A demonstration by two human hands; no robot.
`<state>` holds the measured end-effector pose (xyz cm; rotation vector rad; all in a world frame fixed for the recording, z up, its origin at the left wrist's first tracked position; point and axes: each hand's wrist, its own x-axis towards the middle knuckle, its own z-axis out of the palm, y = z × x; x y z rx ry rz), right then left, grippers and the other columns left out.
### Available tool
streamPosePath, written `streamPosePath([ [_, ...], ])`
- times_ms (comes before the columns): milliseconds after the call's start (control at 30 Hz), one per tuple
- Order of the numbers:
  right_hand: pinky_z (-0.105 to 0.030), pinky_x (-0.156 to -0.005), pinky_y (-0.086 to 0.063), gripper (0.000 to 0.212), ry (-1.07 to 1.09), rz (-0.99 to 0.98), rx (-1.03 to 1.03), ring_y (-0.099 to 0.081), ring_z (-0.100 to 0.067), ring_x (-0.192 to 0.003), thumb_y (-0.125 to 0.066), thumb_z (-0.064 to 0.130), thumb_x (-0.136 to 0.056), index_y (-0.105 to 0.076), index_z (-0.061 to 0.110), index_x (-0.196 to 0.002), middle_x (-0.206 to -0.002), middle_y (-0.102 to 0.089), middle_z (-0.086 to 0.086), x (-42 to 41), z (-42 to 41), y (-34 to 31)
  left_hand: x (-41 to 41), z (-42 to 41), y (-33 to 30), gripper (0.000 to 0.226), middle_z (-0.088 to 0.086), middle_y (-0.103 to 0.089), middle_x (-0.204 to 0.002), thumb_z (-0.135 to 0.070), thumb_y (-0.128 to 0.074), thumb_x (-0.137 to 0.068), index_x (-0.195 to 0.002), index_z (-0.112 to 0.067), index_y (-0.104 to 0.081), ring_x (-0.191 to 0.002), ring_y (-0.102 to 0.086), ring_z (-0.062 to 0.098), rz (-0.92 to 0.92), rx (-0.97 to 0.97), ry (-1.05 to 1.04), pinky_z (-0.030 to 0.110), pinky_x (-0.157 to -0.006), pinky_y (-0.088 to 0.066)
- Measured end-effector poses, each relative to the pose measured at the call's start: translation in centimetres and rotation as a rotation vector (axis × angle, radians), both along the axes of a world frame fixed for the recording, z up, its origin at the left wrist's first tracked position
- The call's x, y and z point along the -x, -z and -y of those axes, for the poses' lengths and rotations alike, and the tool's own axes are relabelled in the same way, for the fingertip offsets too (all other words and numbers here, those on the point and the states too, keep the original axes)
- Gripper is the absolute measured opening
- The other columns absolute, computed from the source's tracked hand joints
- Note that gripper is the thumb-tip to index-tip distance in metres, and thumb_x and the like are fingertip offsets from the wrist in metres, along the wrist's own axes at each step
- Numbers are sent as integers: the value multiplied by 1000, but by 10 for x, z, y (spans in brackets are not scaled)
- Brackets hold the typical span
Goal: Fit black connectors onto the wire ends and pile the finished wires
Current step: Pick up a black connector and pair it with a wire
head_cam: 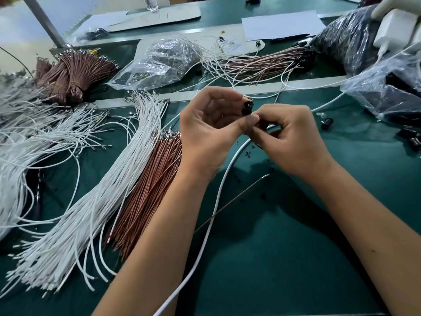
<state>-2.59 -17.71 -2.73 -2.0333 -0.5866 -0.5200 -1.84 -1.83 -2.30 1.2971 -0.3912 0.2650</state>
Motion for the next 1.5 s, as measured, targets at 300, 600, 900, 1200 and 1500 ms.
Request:
streamPosePath([
  [300,-13,-52,-43,11,-113,-282,-200,-56,-1,-51,-77,6,-91,-76,12,-82,-61,-68,6,1,6,-2,-3,-11,-1,10,13,-72,-90,-5,-62,-94,-101,0,-67,-79,-68,22,-291,171,194,27,-80,-56],
  [600,-16,-36,-30,15,-237,-523,-390,-44,-13,-45,-72,4,-91,-75,10,-77,-64,-64,-14,3,6,-4,-5,-15,-1,33,16,-72,-97,-25,-53,-96,-109,3,-67,-84,-69,23,-359,238,292,25,-79,-56],
  [900,-18,-34,-34,15,-250,-566,-416,-47,-11,-44,-70,4,-93,-73,5,-78,-62,-63,-8,4,6,-5,-7,-14,4,11,12,-74,-87,-4,-68,-85,-95,-3,-71,-75,-71,20,-336,203,224,23,-72,-56],
  [1200,-22,-37,-41,14,-271,-529,-421,-51,-11,-47,-78,19,-82,-72,8,-76,-63,-65,-11,2,4,-1,-6,-13,4,8,8,-73,-78,-3,-72,-83,-86,-11,-71,-69,-69,17,-329,184,212,23,-69,-55],
  [1500,-23,-41,-46,18,-284,-521,-427,-54,-11,-48,-76,19,-82,-72,1,-81,-66,-67,-10,1,5,0,-5,-13,4,11,8,-72,-78,3,-69,-86,-92,-7,-67,-71,-68,18,-301,170,210,24,-72,-55],
])
